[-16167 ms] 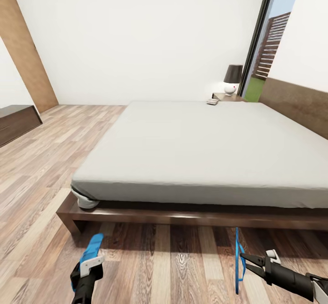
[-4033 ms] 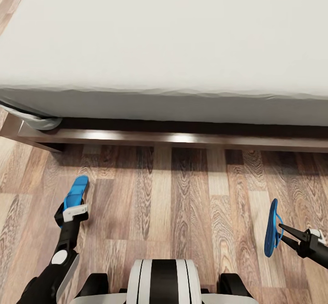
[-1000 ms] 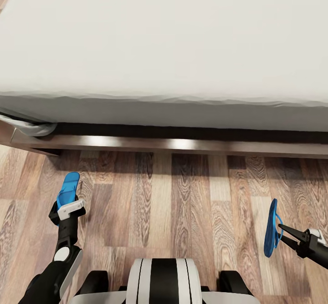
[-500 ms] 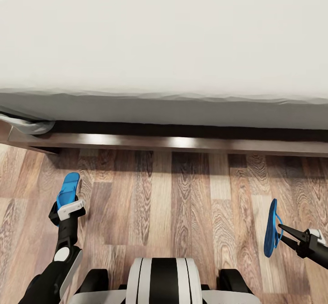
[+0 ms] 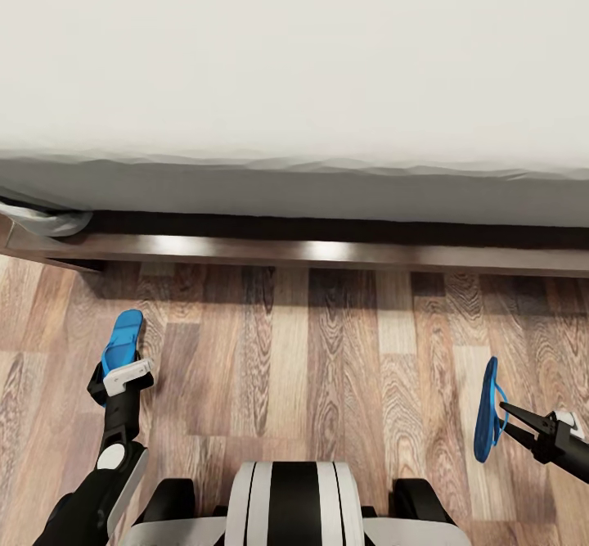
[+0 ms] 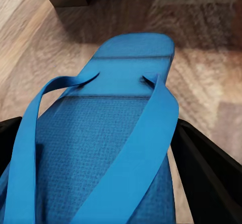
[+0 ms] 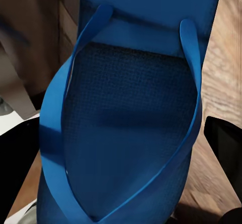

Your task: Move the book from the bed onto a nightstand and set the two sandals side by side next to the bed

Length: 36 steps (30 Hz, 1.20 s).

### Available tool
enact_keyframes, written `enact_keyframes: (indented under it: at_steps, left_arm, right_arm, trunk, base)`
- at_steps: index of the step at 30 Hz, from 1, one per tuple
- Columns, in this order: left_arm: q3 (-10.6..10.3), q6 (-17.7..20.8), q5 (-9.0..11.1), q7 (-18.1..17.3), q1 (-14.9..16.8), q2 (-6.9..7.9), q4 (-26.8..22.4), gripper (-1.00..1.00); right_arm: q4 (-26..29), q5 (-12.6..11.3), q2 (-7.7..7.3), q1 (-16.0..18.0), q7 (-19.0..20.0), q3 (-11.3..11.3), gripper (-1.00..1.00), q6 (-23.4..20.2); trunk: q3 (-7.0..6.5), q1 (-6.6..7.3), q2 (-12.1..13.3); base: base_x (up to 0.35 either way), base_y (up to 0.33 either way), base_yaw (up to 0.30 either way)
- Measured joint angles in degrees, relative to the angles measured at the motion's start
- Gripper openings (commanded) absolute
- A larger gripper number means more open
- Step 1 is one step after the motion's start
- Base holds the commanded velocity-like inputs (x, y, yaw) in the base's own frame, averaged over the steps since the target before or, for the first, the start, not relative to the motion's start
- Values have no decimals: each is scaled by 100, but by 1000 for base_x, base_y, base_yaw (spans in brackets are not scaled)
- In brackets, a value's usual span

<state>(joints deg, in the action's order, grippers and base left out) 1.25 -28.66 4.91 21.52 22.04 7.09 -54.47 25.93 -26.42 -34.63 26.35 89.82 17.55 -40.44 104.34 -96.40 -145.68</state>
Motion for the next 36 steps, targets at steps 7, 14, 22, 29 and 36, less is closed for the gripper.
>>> enact_keyframes:
  at_steps: [7, 14, 22, 29, 36]
  left_arm:
    - [0, 0, 0, -1, 0, 0, -2, -100]
    - [1, 0, 4, 1, 0, 0, -1, -100]
    - [0, 1, 0, 0, 0, 0, 4, -100]
    - [0, 1, 0, 2, 0, 0, 5, -100]
    - [-1, 0, 0, 0, 0, 0, -3, -100]
  right_arm:
    - [0, 0, 0, 0, 0, 0, -100, -2]
    - [0, 2, 0, -1, 0, -3, -100, -2]
    - [0, 0, -1, 0, 0, 0, -100, -2]
    - [0, 0, 0, 0, 0, 0, -100, -4]
    - [0, 0, 0, 0, 0, 0, -100, -1]
  trunk:
    - [0, 0, 0]
    - [44, -5, -3]
    - [64, -10, -5]
    - [64, -10, -5]
    - [64, -10, -5]
  base:
    - [0, 0, 0]
    - [0, 0, 0]
    - [0, 0, 0]
    - [0, 0, 0]
    - [0, 0, 0]
